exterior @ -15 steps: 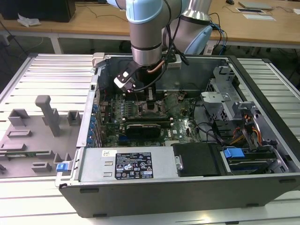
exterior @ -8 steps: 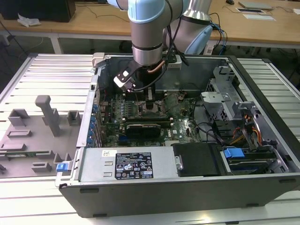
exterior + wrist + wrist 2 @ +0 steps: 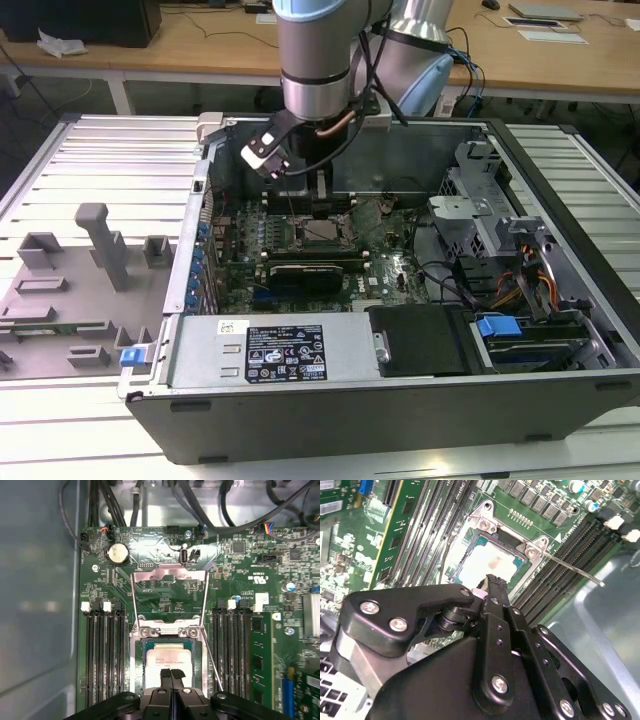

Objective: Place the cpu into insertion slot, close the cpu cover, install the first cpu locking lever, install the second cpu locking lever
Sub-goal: 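Place the cpu into insertion slot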

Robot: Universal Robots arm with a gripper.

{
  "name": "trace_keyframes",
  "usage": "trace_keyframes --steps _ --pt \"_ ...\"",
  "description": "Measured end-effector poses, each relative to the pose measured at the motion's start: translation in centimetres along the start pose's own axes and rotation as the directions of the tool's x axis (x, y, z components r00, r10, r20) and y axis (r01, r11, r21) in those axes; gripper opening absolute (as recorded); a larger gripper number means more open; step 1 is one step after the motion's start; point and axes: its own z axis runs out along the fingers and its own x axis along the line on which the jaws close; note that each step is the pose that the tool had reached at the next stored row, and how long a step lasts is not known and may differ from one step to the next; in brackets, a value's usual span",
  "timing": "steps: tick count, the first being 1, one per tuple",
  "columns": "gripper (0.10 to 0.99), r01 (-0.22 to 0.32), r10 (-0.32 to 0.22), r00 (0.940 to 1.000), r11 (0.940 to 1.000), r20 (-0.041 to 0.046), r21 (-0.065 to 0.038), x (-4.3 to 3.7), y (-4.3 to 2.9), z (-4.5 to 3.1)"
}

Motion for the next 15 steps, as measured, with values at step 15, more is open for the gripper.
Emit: trace_keyframes --steps 15 --pt "0.106 -0.001 0.001 1.0 1.0 0.0005 0.005 -0.01 0.95 -1.83"
